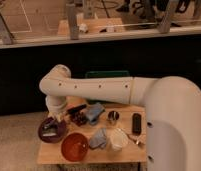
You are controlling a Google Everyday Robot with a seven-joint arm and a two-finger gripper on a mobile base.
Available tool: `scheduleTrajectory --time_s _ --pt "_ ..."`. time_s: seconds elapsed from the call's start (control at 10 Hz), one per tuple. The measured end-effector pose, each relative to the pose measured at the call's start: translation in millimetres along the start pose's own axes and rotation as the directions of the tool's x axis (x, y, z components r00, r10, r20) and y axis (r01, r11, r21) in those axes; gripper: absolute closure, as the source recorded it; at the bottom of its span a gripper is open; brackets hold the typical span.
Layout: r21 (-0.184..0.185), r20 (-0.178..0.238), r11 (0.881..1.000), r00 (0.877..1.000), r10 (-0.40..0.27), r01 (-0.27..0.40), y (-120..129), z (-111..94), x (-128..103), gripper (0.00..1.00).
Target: Place brush in purple bowl
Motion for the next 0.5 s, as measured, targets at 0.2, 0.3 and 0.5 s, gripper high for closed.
scheduleTrajectory --time_s 0.2,0.3,0.5 --pt "-0.044 -0.022 0.999 1.000 0.011 -0.012 -8 10 -2 1.00" --pt "-0.057 -0.028 0.998 0.999 0.016 -0.018 -12 16 -1 1.00" --pt "-0.087 -0.040 0.996 0.999 0.022 -0.026 -14 32 4 1.00"
